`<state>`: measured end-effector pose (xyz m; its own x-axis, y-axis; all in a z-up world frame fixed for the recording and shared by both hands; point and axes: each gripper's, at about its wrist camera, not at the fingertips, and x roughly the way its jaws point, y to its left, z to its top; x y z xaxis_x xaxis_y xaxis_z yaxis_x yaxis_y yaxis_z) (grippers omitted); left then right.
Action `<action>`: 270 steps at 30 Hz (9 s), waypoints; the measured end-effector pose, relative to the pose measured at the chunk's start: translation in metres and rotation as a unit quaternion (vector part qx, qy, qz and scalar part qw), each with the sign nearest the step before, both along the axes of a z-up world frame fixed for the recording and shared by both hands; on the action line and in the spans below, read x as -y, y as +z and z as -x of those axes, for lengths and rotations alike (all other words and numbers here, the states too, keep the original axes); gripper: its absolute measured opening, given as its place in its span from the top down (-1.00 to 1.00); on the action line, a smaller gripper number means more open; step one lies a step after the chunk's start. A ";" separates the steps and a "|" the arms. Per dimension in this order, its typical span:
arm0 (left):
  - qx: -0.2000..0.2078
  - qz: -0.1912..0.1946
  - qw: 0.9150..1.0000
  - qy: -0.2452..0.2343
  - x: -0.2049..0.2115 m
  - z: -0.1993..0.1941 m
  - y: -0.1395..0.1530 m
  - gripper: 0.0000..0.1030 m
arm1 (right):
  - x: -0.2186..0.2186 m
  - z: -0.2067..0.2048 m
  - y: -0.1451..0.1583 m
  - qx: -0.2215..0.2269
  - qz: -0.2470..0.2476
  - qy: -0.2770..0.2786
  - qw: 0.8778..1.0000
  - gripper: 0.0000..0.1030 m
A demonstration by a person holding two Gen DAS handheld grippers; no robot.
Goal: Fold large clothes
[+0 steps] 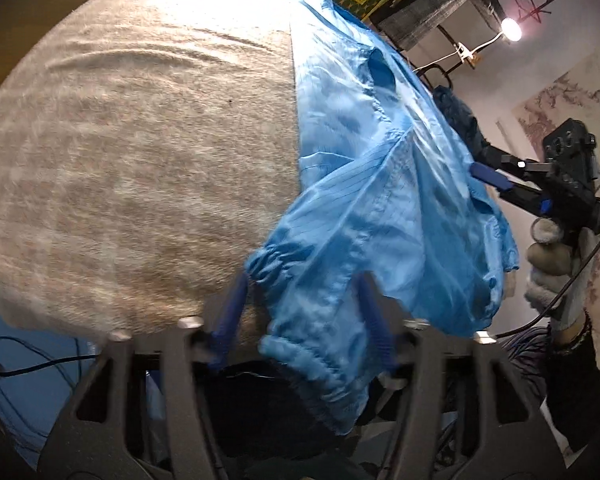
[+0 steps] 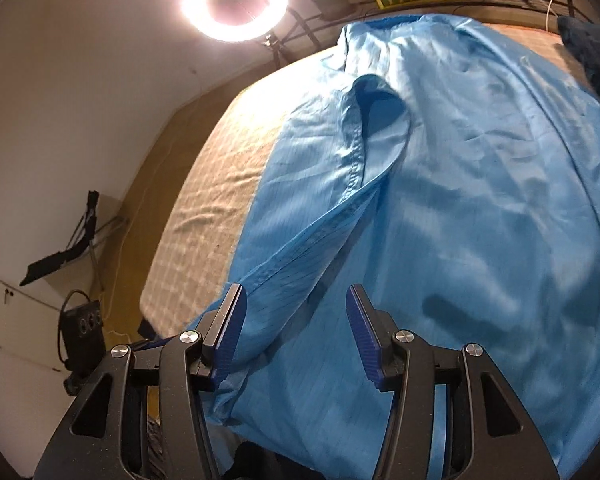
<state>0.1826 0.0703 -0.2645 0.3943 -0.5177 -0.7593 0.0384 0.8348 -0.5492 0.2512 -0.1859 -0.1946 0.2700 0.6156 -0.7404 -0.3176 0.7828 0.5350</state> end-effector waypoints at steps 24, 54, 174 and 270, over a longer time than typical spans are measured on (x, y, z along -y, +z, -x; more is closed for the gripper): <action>0.109 -0.109 0.973 -0.173 0.128 0.068 0.069 0.20 | -0.002 -0.004 -0.020 -0.034 0.018 0.013 0.999 -0.01; 0.098 -0.050 0.989 -0.099 0.079 0.042 0.056 0.89 | 0.023 -0.011 -0.051 -0.080 0.019 -0.017 0.996 -0.01; 0.097 -0.031 0.994 -0.048 0.143 -0.079 0.120 0.48 | 0.161 0.072 0.086 0.180 0.172 -0.106 0.963 0.98; -0.065 -0.025 0.987 -0.144 0.237 -0.135 -0.007 0.49 | 0.230 -0.142 -0.049 -0.017 0.055 -0.176 0.983 0.29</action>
